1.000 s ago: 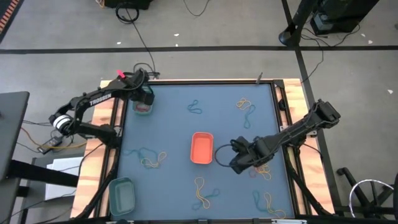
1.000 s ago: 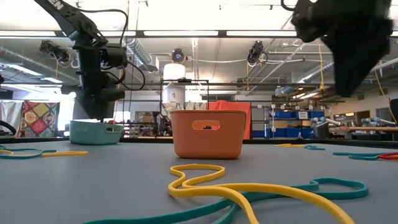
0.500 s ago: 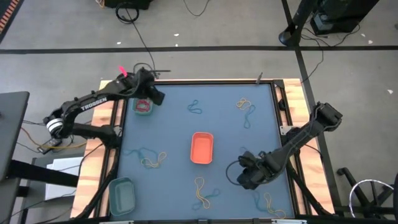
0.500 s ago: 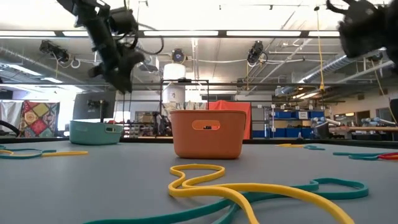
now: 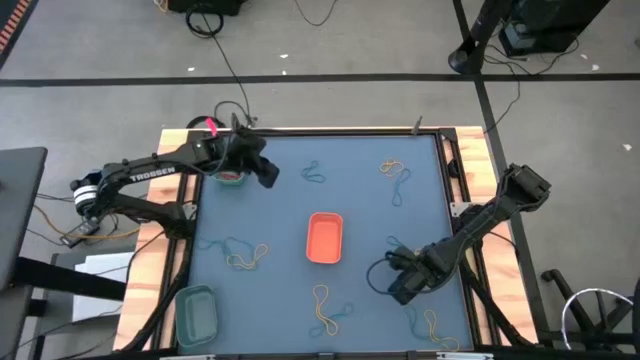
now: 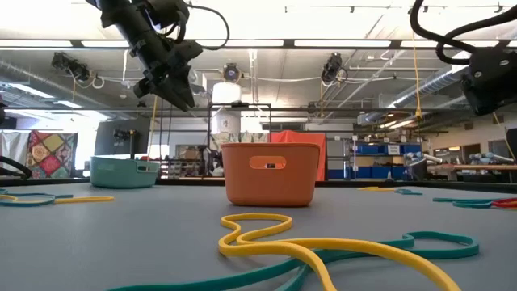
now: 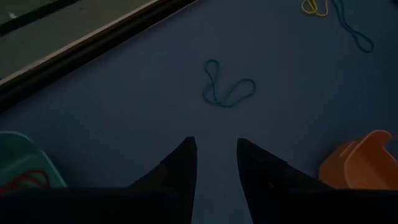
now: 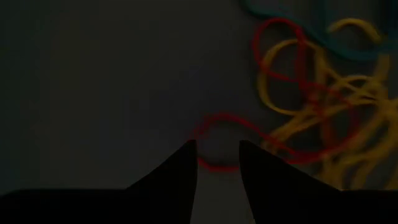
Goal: Sort rubber bands into baskets
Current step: Put the red rubber band into the green bin
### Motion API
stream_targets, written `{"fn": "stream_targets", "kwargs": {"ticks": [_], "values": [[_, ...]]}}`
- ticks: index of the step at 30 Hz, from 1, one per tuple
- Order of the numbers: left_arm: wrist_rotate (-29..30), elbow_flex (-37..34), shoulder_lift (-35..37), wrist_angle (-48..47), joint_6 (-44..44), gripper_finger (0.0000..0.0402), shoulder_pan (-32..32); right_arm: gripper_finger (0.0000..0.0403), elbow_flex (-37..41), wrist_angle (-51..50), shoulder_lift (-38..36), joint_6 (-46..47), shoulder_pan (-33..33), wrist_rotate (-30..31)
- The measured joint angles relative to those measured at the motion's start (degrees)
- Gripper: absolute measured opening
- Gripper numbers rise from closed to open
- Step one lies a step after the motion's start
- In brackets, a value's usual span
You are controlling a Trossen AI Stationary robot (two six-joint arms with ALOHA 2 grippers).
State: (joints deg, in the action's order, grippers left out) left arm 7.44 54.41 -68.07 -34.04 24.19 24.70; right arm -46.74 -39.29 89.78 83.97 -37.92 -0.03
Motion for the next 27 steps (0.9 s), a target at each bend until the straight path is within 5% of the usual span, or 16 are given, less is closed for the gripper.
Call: {"fn": "stream_targets", "kwargs": {"ticks": [6,18,27], "values": [[-0.1,0.0,0.0,0.0,1.6,0.0118,-0.5,0.0132,1.9,7.9,0.0,0.6,-0.2,-2.8],[-0.5,0.0,0.0,0.2,3.1,0.0117,-1.0,0.0124,3.6,6.3,0.4,1.2,0.1,-0.8],[1.0,0.0,0.0,1.2,4.6,0.0117,-3.1,0.0012,2.6,6.1,3.0,2.9,0.3,0.6]]}}
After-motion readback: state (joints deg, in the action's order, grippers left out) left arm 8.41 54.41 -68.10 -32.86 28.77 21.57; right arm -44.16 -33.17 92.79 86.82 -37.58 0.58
